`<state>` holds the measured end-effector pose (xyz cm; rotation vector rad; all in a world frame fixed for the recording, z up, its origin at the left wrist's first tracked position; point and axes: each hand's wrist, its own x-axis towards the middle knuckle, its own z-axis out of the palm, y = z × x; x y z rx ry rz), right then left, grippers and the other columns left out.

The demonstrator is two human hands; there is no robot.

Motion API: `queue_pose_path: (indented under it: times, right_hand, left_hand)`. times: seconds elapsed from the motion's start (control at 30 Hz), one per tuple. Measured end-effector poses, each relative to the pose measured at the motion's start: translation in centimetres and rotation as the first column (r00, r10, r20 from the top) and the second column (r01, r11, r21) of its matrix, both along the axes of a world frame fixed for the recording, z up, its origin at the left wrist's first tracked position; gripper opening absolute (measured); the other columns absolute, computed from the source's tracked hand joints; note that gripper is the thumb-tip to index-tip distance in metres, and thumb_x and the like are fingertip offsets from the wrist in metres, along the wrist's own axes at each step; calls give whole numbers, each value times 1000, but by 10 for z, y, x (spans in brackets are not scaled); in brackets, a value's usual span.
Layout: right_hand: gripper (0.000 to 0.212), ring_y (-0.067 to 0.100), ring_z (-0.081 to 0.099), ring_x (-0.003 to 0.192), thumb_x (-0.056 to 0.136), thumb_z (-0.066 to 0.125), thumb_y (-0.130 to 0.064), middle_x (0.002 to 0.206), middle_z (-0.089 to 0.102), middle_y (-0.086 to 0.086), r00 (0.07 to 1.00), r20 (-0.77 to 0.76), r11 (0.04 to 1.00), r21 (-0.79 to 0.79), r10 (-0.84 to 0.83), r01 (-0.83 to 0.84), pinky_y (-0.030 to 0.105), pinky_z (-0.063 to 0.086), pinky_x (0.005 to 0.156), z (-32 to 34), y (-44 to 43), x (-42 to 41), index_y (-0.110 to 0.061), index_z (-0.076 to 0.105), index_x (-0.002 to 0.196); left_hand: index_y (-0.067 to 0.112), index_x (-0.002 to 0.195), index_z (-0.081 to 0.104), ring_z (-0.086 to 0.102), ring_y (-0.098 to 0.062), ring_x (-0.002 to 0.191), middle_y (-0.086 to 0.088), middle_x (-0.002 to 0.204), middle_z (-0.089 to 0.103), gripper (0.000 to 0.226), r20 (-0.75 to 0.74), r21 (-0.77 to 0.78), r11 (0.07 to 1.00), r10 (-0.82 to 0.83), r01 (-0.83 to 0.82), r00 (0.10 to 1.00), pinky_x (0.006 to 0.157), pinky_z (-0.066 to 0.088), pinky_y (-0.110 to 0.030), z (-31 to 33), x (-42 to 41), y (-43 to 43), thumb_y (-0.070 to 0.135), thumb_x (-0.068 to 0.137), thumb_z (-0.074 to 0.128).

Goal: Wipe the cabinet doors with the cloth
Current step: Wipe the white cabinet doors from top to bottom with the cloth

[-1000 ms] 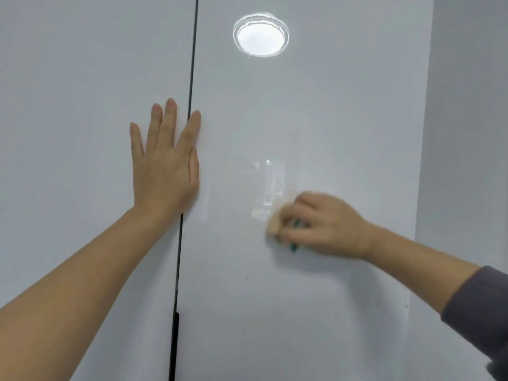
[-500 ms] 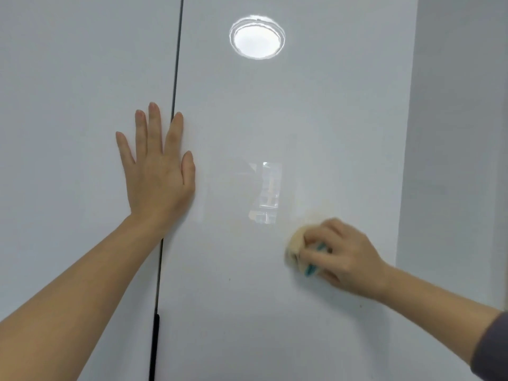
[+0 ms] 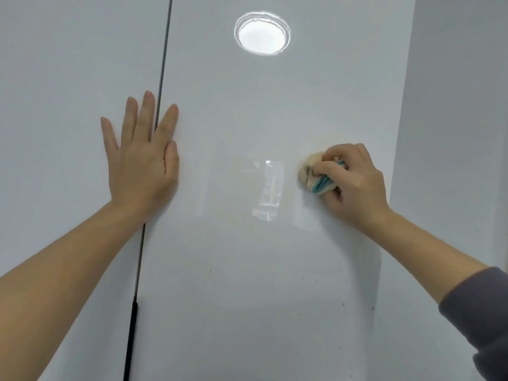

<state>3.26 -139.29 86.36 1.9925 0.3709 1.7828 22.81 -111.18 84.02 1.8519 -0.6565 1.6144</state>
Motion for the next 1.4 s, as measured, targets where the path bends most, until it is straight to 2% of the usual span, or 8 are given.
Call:
queue_pose_path:
  times: [0.1,0.37,0.57,0.8,1.0,1.13,1.27,1.4]
  right_hand:
    - [44,27,46,93,65,63,3,107,46,-4,999,7,997,63,36,-36,26,38,56,-37,0,-2,-25,55,99]
    - [33,26,46,80,76,55,4,105,49,3,956,-277,922,-387,-97,-18,25,34,68,-79,-35,-27,-21,56,98]
    - [30,27,48,96,74,50,-11,106,52,3,999,2,997,61,-45,45,33,47,54,23,-31,-26,-28,54,100]
    - [31,30,48,99,72,51,-8,105,52,4,998,59,983,182,-6,-5,34,47,58,-26,-40,-28,-25,56,99]
    - [62,21,45,85,48,72,14,101,47,-5,979,-194,996,53,-57,69,23,34,55,-147,-47,-47,-24,54,94]
    - [49,24,46,88,58,63,7,101,47,-4,984,-171,997,62,-42,54,25,40,52,-108,-37,-39,-24,53,95]
    - [40,23,46,95,66,58,2,102,50,-3,1000,-6,955,297,2,0,31,43,51,-53,-11,-18,-26,55,93]
    - [40,22,46,93,65,59,2,102,49,-5,1000,2,953,302,22,-22,26,38,54,-79,8,-9,-27,54,93]
  left_hand:
    - [30,154,19,0,-23,151,-2,164,7,55,6,-10,1000,-2,2,1000,119,-3,-56,0,0,-1,27,100,24]
    - [28,154,20,1,-24,151,-4,164,9,56,15,-12,1000,5,-5,1000,119,-2,-57,-1,-1,0,26,98,23]
    - [28,154,20,1,-24,151,-4,164,9,57,12,-11,1000,9,-9,1000,118,-2,-57,-1,-1,-1,27,97,21]
    - [28,154,22,1,-24,151,-3,164,9,55,17,-18,1000,-10,10,1000,118,-3,-56,-1,-1,-1,25,98,24]
    - [27,153,24,2,-25,151,-4,164,10,54,32,-23,1000,-18,19,999,117,-4,-56,-1,1,-1,25,99,24]
    - [27,153,25,2,-24,151,-4,164,11,54,28,-25,1000,-13,14,1000,118,-3,-56,-1,2,-1,26,99,24]
    - [27,153,24,2,-24,151,-4,164,11,55,33,-16,1000,-19,20,999,118,-2,-57,0,2,1,25,99,24]
    - [27,153,23,3,-25,151,-4,164,11,55,32,-13,1000,-18,18,999,118,-1,-57,-1,3,1,26,98,23]
